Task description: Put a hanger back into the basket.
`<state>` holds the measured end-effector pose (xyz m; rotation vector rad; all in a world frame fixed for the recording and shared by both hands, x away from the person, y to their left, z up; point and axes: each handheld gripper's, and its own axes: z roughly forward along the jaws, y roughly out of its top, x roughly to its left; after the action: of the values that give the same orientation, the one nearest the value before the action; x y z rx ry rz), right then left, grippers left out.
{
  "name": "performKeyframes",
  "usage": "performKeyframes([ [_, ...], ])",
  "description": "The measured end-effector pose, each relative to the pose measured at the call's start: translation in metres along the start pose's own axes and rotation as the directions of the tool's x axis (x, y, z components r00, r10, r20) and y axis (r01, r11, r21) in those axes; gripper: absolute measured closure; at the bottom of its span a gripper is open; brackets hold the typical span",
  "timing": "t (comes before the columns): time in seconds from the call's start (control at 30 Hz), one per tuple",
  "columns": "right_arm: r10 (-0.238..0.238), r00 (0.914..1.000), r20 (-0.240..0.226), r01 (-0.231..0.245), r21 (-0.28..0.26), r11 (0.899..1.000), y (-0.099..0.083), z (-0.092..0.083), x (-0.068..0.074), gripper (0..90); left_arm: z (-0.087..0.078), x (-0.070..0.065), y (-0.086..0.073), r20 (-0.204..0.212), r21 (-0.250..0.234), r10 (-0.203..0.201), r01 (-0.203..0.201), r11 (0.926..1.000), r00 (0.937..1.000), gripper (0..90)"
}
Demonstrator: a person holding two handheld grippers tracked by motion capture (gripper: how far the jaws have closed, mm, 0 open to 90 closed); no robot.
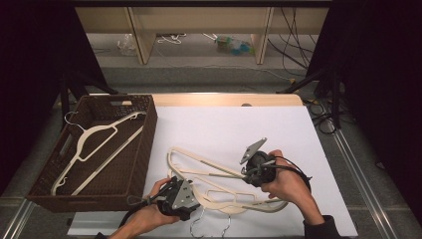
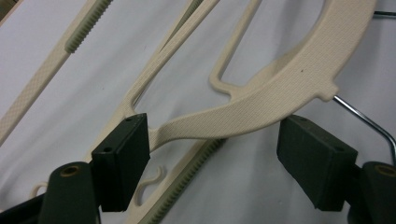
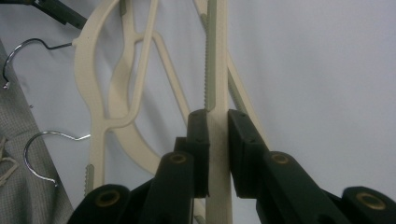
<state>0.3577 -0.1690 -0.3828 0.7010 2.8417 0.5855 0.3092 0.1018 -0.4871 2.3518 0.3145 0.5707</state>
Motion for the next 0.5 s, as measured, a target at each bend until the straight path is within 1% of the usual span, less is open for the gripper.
performKeyframes([
  [0.03,0.008,0.9998,-0.016,-0.008,-0.006,1.0,0.0,-0.001,-0.001,80.1,0.0,-0.001,0.001,-0.003,0.001,0.004,-0.004,1.0,1.0,25.0],
  [0.07,0.008,0.9998,-0.016,-0.008,-0.006,1.0,0.0,-0.001,-0.001,80.1,0.0,-0.001,0.001,-0.01,-0.001,0.018,-0.018,0.9998,0.9998,25.0],
  [0.1,0.005,0.9998,-0.019,-0.006,-0.012,1.0,-0.001,0.0,-0.002,80.1,-0.001,-0.001,0.002,-0.009,0.001,0.029,-0.029,0.9996,0.9995,25.0],
  [0.17,0.006,0.9997,-0.025,-0.006,-0.013,1.0,-0.002,0.0,-0.004,80.1,-0.002,-0.001,0.003,-0.012,-0.011,0.045,-0.045,0.9989,0.9989,25.4],
  [0.2,0.005,0.9996,-0.027,-0.005,-0.019,1.0,-0.004,0.001,-0.006,80.1,-0.003,-0.001,0.003,-0.012,-0.012,0.055,-0.055,0.9984,0.9984,26.6],
  [0.23,0.011,0.9992,-0.038,-0.012,-0.024,1.0,-0.005,0.002,-0.007,80.1,-0.003,-0.001,0.002,-0.018,-0.026,0.063,-0.064,0.9976,0.9978,28.7],
  [0.27,0.014,0.9987,-0.048,-0.016,-0.023,1.0,-0.006,0.003,-0.009,80.1,-0.004,-0.001,0.003,0.001,-0.011,0.069,-0.069,0.9976,0.9976,29.2],
  [0.3,0.008,0.9983,-0.057,-0.01,-0.027,1.0,-0.008,0.005,-0.011,80.1,-0.003,-0.002,0.003,0.032,-0.024,0.083,-0.082,0.9963,0.9961,29.5],
  [0.33,0.013,0.9978,-0.065,-0.015,-0.021,1.0,-0.009,0.007,-0.012,80.1,-0.002,-0.003,0.003,0.049,-0.033,0.092,-0.09,0.9954,0.9945,30.6],
  [0.37,0.017,0.9969,-0.077,-0.019,-0.018,1.0,-0.01,0.008,-0.013,80.1,-0.003,-0.005,0.003,0.056,-0.035,0.096,-0.094,0.995,0.9938,32.2],
  [0.4,0.023,0.9953,-0.094,-0.025,-0.02,0.999,-0.013,0.011,-0.016,80.1,-0.003,-0.005,0.004,0.056,-0.036,0.124,-0.122,0.9919,0.9907,34.8],
  [0.5,0.02,0.9941,-0.106,-0.022,-0.013,1.0,-0.015,0.015,-0.017,80.0,-0.004,-0.009,0.009,0.079,-0.051,0.148,-0.145,0.9882,0.9858,36.4],
])
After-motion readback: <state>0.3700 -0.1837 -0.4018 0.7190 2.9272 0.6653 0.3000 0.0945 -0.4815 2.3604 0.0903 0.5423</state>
